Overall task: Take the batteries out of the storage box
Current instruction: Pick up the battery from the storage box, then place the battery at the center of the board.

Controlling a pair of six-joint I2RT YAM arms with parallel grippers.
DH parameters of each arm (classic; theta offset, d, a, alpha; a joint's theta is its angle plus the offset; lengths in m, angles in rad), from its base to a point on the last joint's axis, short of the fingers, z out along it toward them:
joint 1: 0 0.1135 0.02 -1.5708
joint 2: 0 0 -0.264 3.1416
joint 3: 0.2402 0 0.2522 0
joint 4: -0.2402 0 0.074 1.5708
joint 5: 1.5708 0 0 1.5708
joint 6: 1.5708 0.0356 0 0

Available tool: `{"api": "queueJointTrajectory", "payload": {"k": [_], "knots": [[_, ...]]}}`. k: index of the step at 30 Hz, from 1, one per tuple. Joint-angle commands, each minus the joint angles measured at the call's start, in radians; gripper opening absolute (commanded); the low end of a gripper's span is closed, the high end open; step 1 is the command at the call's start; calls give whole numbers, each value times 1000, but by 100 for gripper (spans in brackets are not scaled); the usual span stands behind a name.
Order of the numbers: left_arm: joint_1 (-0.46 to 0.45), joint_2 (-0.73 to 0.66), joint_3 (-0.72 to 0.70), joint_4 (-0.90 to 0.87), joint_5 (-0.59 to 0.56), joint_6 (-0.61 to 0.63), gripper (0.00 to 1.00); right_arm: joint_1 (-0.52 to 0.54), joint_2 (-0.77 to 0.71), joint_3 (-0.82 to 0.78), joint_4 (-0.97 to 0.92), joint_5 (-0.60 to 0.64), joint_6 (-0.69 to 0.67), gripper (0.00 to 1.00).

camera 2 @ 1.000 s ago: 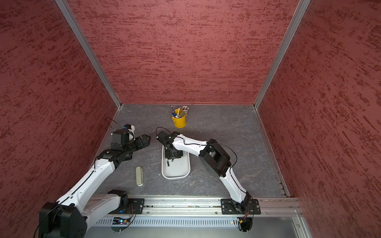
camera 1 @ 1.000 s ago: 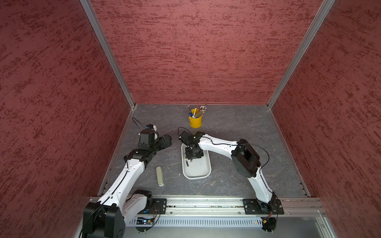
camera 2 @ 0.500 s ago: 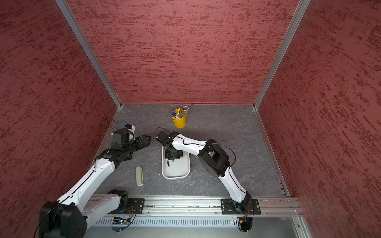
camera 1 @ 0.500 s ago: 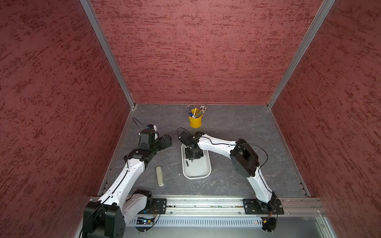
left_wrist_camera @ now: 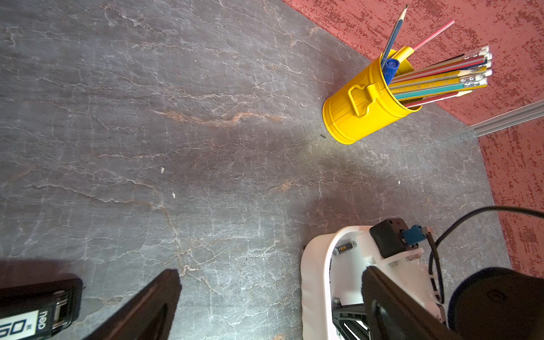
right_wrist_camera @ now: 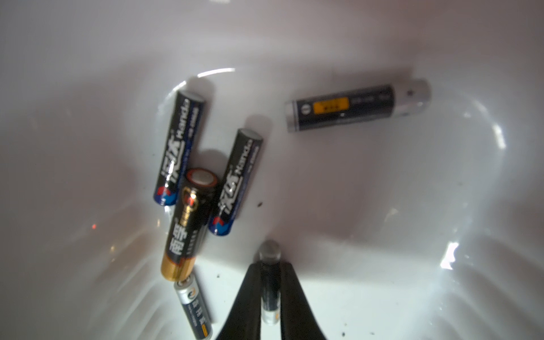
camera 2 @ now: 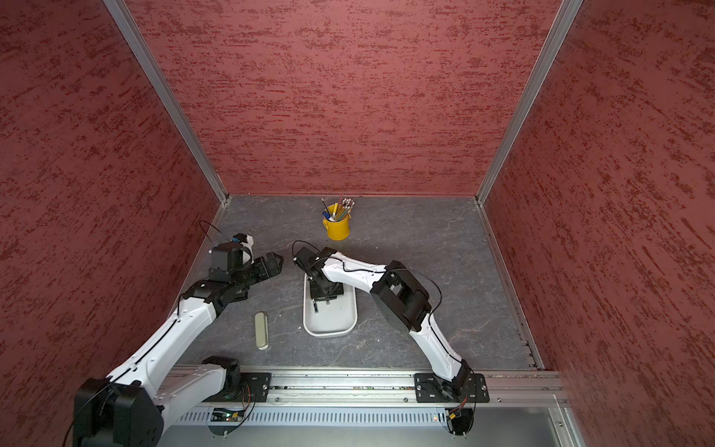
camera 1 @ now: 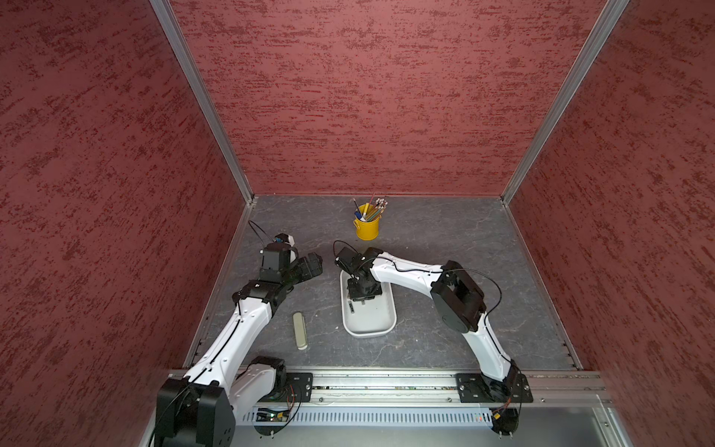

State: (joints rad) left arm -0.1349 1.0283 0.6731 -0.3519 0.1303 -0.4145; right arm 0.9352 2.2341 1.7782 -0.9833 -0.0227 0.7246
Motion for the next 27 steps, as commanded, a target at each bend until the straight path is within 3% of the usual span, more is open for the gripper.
{"api": "queueJointTrajectory", "payload": {"k": [1,16,22,27], "knots": [[2,-5,-7,-8,8,-1,100,8,17,31,-22,-5,-8,14],[-3,-23,38,-56,14,-22,100,-8,-145,133,-107,80,-41,13],[-26,-19,68,-70,35,-51,100,-62,-277,164,-185,127,-93,13],[-67,-33,33,-21,77,-115,100,-149,-394,68,-208,134,-161,14]]}}
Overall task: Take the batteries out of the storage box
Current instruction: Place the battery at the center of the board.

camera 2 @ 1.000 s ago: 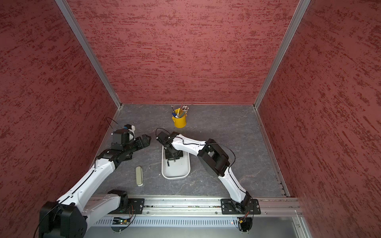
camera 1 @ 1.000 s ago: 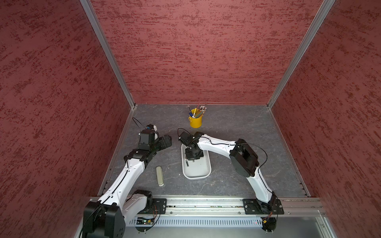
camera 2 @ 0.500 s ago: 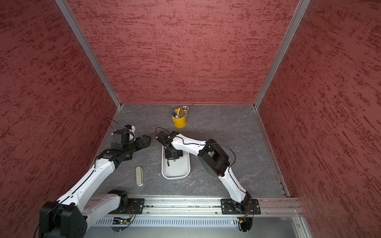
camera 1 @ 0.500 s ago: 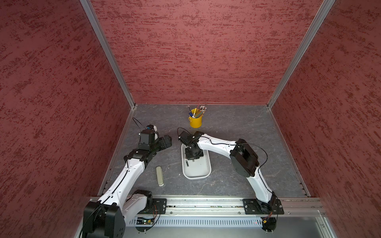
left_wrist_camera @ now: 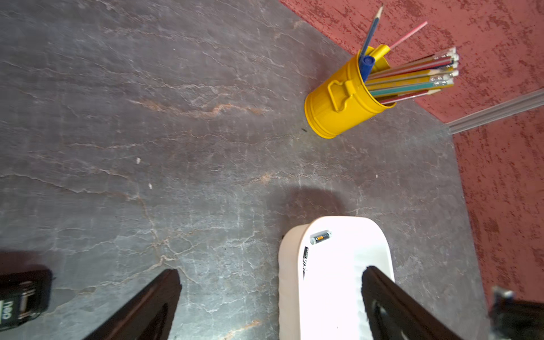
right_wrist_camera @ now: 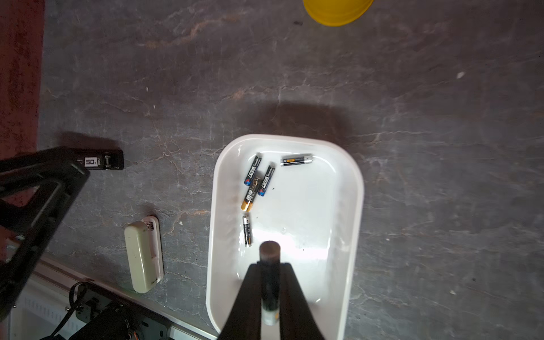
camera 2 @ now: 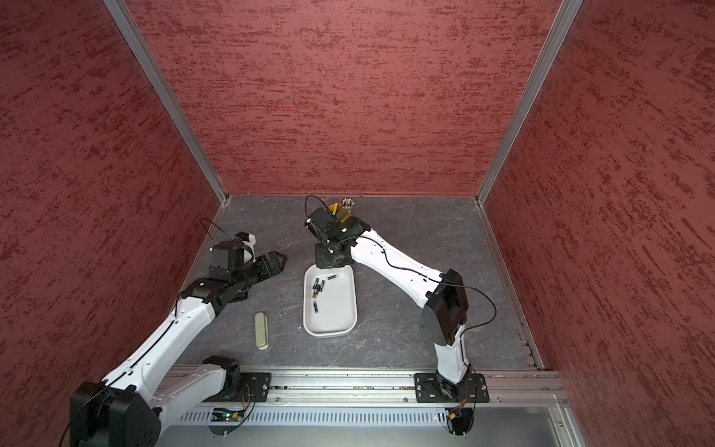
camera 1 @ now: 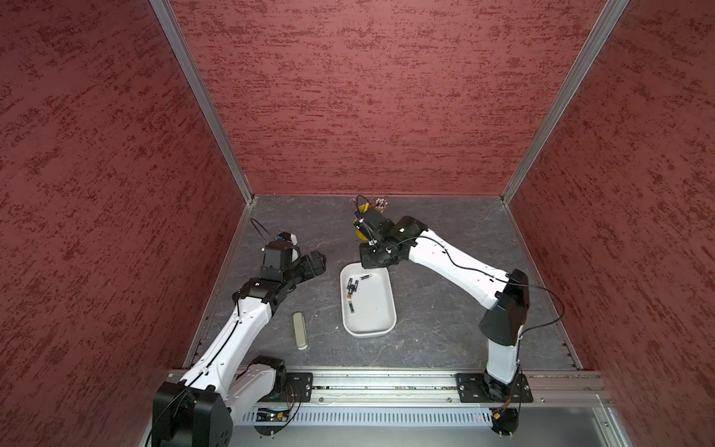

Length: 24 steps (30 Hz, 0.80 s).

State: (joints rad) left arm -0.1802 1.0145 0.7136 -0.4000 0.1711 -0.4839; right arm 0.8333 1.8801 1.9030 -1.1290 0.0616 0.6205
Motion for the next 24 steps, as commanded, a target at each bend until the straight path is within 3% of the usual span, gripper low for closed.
{"api": "queueJointTrajectory", "payload": {"k": [1,6,11,24], "knots": [[-30,-21,-12,31,35,-55,100,-65,-59,-90,-57,47,-68,14],[-67,-19,-31,46,8,-85,100,-164,-135,-275,-10,61,-124,14],[-84,-1,-25,50,-13,-94,100,-246,-110,-414,58,78,-162,13],[-99,39,-28,56,-31,-87,100,-296,65,-494,231,58,-167,14]]}}
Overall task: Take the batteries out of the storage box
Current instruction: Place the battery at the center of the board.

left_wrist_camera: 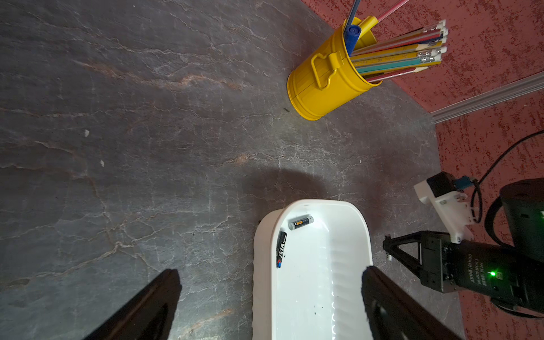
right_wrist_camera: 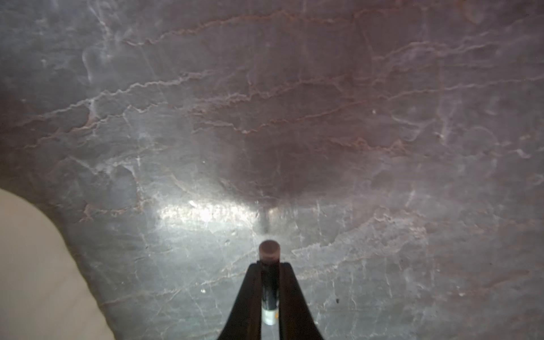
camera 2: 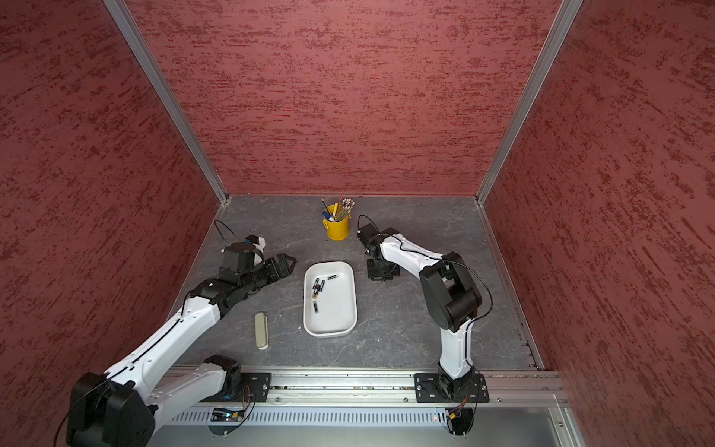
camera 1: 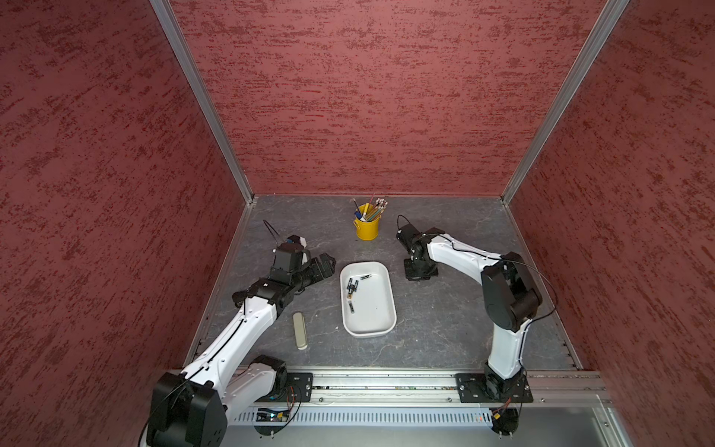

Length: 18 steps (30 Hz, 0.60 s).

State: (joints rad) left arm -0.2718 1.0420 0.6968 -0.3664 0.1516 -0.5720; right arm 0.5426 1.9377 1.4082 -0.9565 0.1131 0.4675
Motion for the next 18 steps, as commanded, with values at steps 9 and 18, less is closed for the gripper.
{"api": "queueJointTrajectory", "payload": {"k": [9,18], "knots": [[-7,15,-26,23,-15,3,100,-6,42,-9,78,-4,-26,17],[-7,19,-23,17,-14,6,100,-6,61,-35,99,-18,-29,18]]}}
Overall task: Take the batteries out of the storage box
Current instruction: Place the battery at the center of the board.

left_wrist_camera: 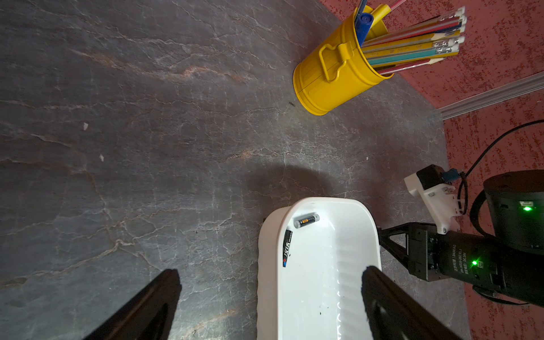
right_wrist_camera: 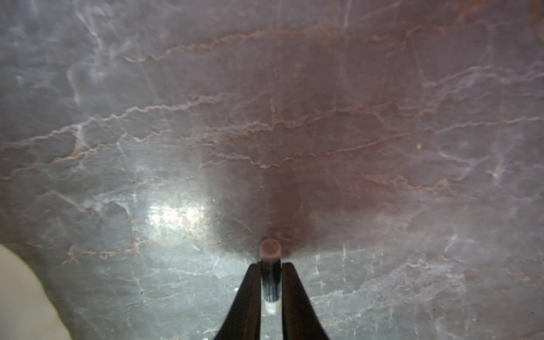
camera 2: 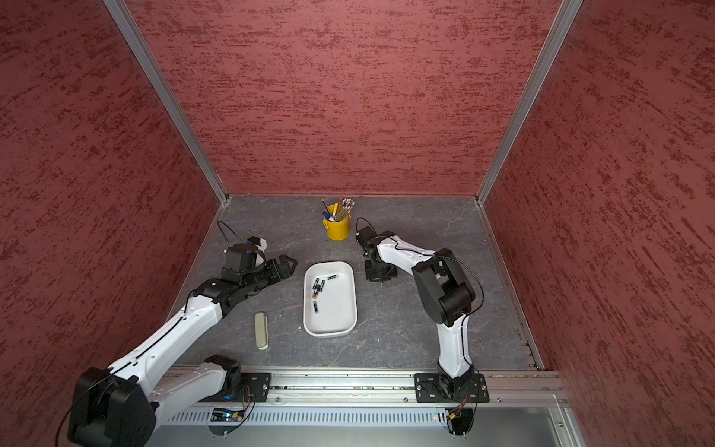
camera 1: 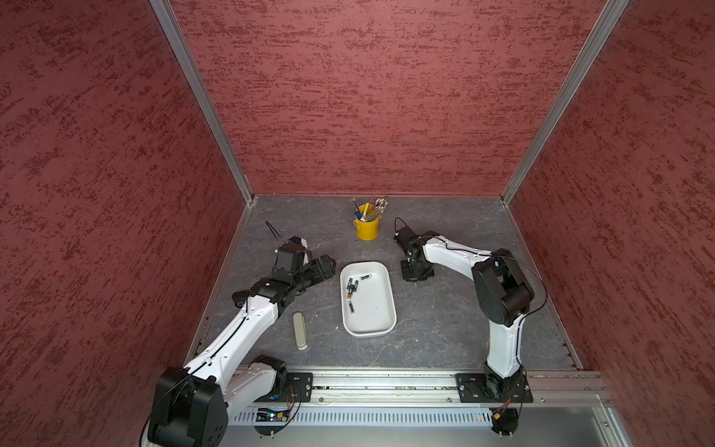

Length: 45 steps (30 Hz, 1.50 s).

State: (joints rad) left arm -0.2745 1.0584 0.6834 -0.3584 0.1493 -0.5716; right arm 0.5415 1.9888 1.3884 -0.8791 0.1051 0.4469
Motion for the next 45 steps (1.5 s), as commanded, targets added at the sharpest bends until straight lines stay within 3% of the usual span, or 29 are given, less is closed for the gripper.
{"api": "queueJointTrajectory", "payload": {"k": [1,26,41,45], "knots": [[-5,1,-8,7,-14,6,100,-5,9,-20,24,-12,-9,18],[-5,2,-12,-8,-16,-2,100,-5,-2,-39,25,-13,1,26],[-6,0,8,-29,-14,2,100,-5,-159,69,-96,11,10,28],[-37,17,72,-86,-33,48,100,-5,-211,97,-123,20,13,28]]}}
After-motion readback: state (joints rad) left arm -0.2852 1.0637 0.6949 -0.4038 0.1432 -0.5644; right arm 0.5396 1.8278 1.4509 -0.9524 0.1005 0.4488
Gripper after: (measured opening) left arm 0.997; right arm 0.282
